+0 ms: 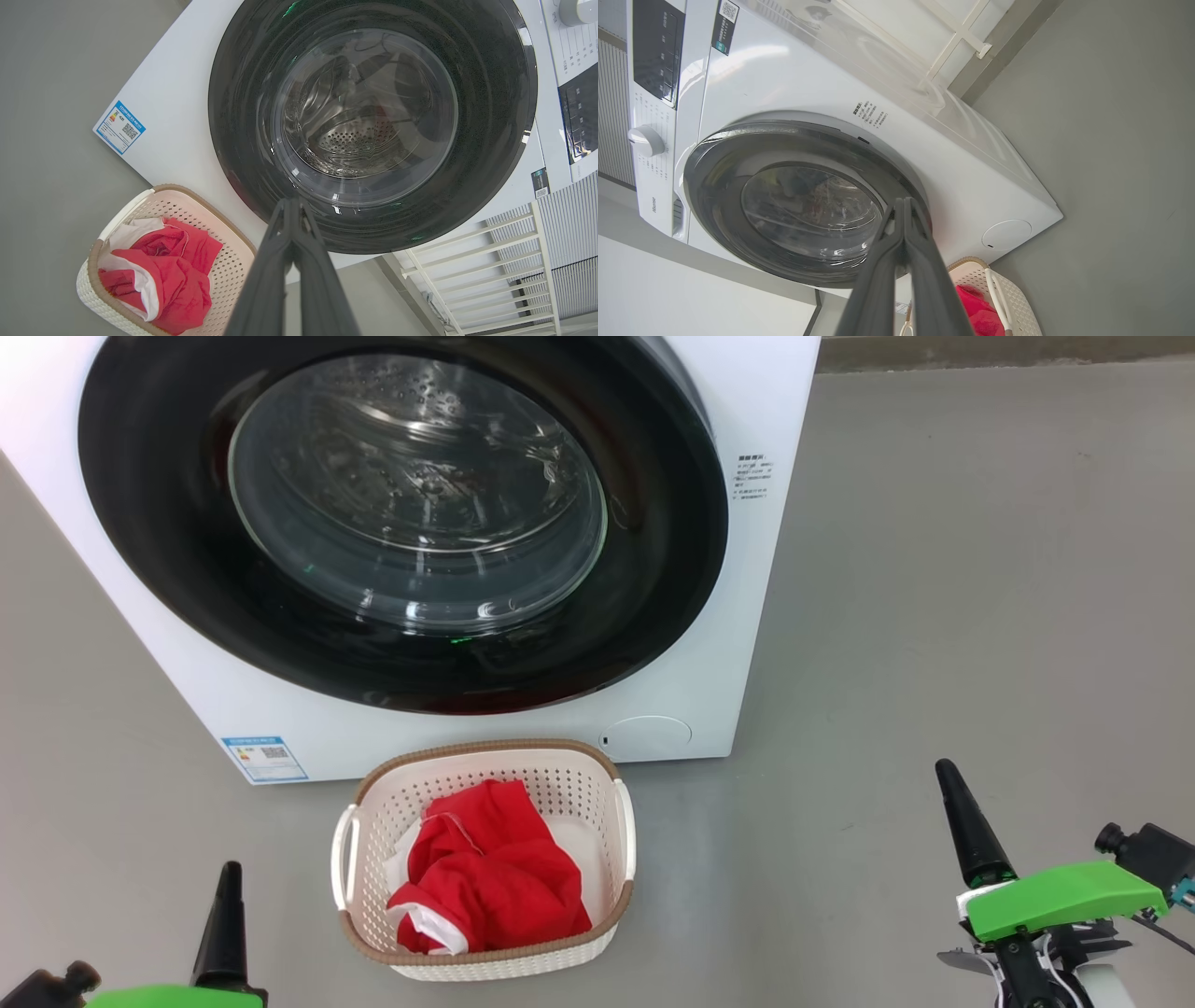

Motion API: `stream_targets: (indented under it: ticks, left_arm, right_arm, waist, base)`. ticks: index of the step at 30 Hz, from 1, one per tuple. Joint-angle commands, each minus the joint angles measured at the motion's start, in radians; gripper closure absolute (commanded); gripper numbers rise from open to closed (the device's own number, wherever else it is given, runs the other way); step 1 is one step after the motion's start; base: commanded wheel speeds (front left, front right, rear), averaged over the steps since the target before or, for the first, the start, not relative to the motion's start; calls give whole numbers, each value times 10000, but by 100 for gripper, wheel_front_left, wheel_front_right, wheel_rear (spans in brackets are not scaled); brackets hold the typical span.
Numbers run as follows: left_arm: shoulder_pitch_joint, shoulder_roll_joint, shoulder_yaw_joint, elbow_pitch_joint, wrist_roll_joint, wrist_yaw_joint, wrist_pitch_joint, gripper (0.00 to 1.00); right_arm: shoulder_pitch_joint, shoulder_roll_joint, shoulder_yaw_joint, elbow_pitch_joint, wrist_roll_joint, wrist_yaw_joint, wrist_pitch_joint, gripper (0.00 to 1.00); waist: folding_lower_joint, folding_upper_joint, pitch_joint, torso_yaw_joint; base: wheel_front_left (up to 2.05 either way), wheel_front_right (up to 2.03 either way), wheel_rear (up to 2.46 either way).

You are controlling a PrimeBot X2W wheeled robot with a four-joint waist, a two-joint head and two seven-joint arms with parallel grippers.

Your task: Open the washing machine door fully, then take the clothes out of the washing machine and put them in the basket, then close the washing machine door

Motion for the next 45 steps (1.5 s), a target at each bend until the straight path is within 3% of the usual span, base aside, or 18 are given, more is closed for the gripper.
stream_targets:
  ticks: [1,45]
  left_arm:
    - [-414,113,287,-158,-275,-107,82,100]
    - [-737,-171,915,399,-4196,-267,1172,100]
  right_arm:
    - [-49,-4,13,-302,292,-8,81,100]
    - [466,615,-1143,-427,4163,-18,1368,100]
  waist:
    - [-1,0,-9,1]
    - [-1,0,-249,7]
  base:
    - [0,0,0]
    - [0,0,0]
